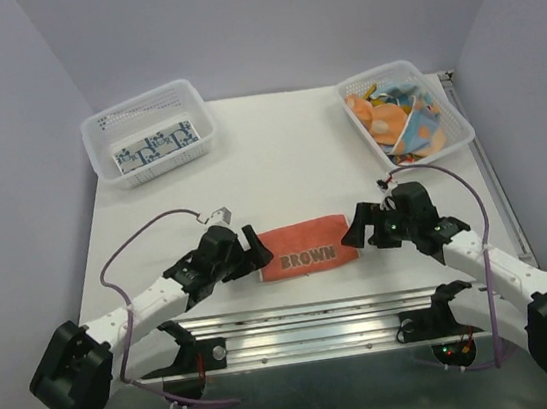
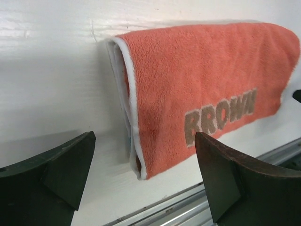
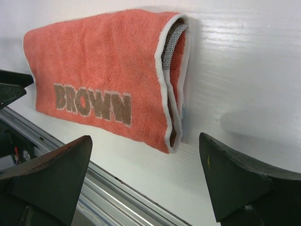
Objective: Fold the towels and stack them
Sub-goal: Neatly place the folded towel into the bin
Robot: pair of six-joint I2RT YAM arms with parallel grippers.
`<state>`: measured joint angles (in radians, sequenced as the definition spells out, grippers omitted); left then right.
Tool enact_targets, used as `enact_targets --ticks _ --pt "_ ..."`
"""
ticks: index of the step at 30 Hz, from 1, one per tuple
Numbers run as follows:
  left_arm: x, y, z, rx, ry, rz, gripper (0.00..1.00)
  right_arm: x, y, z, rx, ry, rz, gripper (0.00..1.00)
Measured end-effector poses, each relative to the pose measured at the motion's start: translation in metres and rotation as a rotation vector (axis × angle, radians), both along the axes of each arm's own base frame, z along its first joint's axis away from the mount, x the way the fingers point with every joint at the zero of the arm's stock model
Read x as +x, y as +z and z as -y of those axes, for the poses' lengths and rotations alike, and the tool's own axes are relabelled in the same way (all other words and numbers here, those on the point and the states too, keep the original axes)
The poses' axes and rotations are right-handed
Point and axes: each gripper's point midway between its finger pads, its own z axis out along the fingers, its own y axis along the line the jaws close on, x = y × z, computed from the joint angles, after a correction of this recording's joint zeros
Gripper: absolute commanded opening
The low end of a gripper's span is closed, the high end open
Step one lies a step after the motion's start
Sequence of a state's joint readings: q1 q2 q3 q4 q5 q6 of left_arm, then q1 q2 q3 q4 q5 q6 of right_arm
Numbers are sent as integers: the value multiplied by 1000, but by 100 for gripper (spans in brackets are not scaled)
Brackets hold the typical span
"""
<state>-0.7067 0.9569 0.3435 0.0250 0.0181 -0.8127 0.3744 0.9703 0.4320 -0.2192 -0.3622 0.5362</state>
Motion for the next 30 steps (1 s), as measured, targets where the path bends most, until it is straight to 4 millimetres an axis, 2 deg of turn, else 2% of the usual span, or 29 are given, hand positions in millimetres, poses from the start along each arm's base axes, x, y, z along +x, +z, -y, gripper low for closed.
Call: enact_targets --ticks 3,7,9,11,15,17,20,25,30 --pt "11 -7 2 63 20 -33 88 4 4 3 -20 -15 13 100" --pt "24 -17 6 126 31 -62 66 10 10 5 -29 -30 33 100" --pt "28 -23 6 151 36 -74 57 11 10 6 -36 -37 34 100" --pt "32 -26 7 166 40 -76 55 12 10 7 -41 -40 37 100" --pt "41 -29 19 183 31 -69 42 14 11 9 -56 -48 48 100" --pt "45 -30 26 190 24 -64 30 16 11 11 -63 -55 52 100" --pt "50 -34 36 200 12 -64 0 18 12 12 -72 -67 60 100" --pt "67 -33 52 232 16 -57 0 22 15 15 -85 -80 80 100" --pt "101 -30 59 361 73 -38 0 24 20 17 -85 -91 103 100"
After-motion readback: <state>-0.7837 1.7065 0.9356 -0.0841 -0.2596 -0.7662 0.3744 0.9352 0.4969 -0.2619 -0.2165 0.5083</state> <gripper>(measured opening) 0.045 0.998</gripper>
